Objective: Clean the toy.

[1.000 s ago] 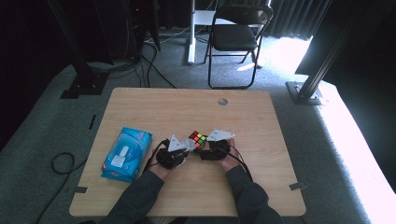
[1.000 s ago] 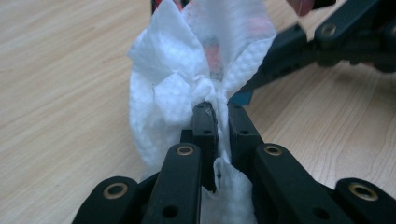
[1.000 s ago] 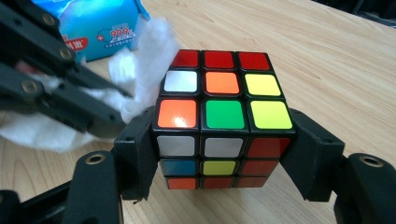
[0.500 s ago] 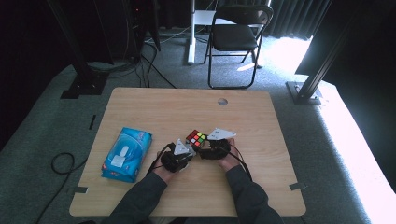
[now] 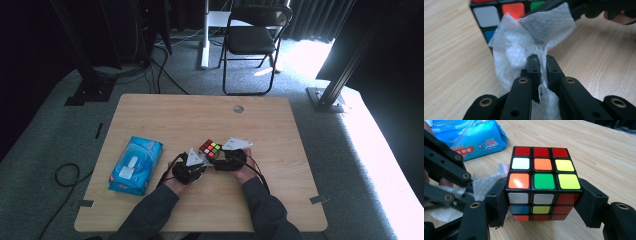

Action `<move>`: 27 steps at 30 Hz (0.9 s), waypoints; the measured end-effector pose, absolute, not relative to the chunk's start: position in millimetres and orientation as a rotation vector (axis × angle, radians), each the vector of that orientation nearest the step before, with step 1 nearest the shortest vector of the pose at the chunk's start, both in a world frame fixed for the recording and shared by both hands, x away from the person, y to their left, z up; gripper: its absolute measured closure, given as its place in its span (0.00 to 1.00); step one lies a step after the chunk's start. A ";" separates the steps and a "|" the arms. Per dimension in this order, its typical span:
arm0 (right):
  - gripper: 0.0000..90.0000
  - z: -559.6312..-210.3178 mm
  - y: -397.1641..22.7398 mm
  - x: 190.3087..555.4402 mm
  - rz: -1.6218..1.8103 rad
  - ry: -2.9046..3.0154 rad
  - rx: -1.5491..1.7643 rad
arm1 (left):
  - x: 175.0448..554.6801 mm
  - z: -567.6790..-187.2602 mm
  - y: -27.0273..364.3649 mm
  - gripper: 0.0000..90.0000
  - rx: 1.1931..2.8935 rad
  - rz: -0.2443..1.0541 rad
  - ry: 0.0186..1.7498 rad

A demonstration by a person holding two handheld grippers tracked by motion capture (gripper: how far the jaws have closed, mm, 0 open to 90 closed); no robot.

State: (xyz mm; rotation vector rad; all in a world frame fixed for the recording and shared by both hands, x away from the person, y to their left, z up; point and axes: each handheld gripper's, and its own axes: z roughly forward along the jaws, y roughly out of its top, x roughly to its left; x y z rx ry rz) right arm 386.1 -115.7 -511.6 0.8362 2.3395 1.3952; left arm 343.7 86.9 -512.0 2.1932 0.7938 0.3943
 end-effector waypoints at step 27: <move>0.38 -506.9 -115.8 384.7 1.413 2.323 0.833 | 343.7 -518.2 84.5 0.94 2.186 0.397 0.809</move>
